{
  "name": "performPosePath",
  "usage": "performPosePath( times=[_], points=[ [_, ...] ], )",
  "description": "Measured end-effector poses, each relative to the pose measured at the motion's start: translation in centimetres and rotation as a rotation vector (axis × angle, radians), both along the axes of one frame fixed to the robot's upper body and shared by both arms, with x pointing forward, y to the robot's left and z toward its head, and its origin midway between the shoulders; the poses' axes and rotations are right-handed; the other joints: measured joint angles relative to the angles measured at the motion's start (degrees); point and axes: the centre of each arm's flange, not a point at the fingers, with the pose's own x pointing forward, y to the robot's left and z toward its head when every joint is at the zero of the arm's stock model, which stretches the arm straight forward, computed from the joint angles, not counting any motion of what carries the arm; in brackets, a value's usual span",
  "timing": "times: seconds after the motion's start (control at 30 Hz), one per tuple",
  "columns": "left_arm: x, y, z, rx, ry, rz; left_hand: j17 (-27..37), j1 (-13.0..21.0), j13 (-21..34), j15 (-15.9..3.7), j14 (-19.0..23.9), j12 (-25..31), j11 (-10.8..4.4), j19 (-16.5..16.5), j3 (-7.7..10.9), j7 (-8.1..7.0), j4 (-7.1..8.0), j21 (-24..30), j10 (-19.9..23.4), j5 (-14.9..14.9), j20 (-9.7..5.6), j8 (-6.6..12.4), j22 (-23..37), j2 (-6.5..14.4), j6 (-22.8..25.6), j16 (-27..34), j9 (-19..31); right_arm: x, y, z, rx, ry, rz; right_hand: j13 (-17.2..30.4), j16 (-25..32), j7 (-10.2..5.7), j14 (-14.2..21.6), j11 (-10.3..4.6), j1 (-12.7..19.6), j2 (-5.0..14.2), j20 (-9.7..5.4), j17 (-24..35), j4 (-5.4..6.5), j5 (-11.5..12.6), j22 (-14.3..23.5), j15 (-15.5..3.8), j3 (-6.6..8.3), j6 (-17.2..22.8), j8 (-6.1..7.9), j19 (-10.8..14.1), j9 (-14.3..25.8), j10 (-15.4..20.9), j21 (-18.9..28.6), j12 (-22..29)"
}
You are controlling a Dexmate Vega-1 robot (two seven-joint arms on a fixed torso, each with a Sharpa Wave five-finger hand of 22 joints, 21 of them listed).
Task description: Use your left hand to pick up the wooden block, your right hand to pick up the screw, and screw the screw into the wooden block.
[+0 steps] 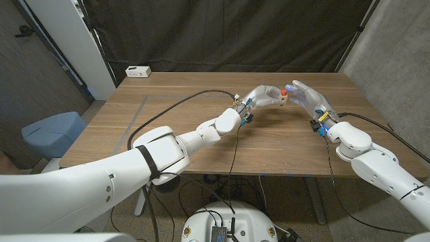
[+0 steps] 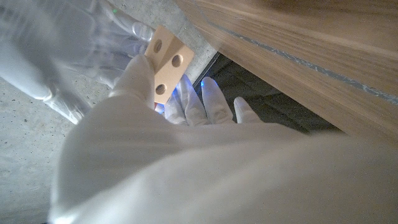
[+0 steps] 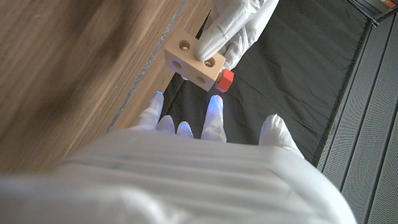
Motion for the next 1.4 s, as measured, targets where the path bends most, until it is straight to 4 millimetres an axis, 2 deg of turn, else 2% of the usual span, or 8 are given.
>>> performPosePath(
  times=[0.3, 0.83, 0.9, 1.4],
  points=[
    [-0.19, 0.00, 0.04, 0.001, -0.011, -0.009, 0.01, 0.00, 0.00, 0.00, 0.00, 0.00, 0.00, 0.00, 0.00, 0.00, 0.00, 0.00, -0.01, -0.12, 0.00, -0.04, 0.00, 0.00, 0.00, 0.00, -0.01, -0.16, 0.03, -0.11, 0.001, -0.002, 0.000, 0.00, 0.34, 0.91, 0.00, 0.21, 0.00, 0.00, -0.01, 0.00, 0.00, 0.00, 0.00, 0.00, 0.00, 3.77, 1.32, 0.45, 0.00, 0.86, 0.19, 0.44],
    [-0.44, 0.03, -0.27, -0.003, -0.018, -0.020, -0.15, 0.00, 0.00, 0.00, 0.00, 0.00, -0.01, 0.00, 0.00, 0.00, 0.00, 0.00, -0.01, 0.09, 0.00, 0.23, 0.00, 0.00, 0.00, 0.00, 0.00, -0.52, 0.19, -0.26, 0.003, -0.009, -0.007, 0.01, 0.35, 1.14, 0.75, -0.41, 0.00, 0.00, 0.00, 0.00, 0.00, 0.00, 0.00, -0.30, 0.00, 6.67, 1.76, 1.07, 0.00, 2.70, 0.19, 0.66],
    [-0.45, 0.05, -0.28, -0.004, -0.018, -0.020, -0.15, 0.00, 0.00, 0.00, 0.00, 0.00, -0.01, 0.00, 0.00, 0.00, 0.00, 0.00, -0.01, 0.09, 0.00, 0.23, 0.00, 0.00, 0.00, 0.00, 0.00, -0.61, 0.23, -0.28, 0.004, -0.010, -0.007, 0.01, 0.35, 1.00, 0.75, -0.27, 0.00, 0.00, 0.00, -0.01, 0.00, 0.00, 0.00, -0.30, 0.00, 7.15, 2.20, 1.07, 0.00, 2.84, 0.19, 1.08],
    [-0.41, 0.13, -0.42, -0.001, -0.010, -0.025, 0.01, 0.00, 0.00, 0.00, 0.00, 0.00, -0.01, 0.00, 0.00, 0.00, 0.00, 0.00, -0.01, -0.02, 0.00, 0.16, 0.00, 0.00, 0.00, 0.00, 0.00, -0.99, 0.23, -0.60, 0.013, -0.004, -0.023, 0.01, 0.79, 1.00, 1.40, -0.41, 0.01, 0.00, 0.10, -0.01, 0.00, 0.00, 0.00, -0.54, 0.00, 10.00, 2.65, 1.77, 0.00, 4.95, 0.19, 1.32]
  ],
)
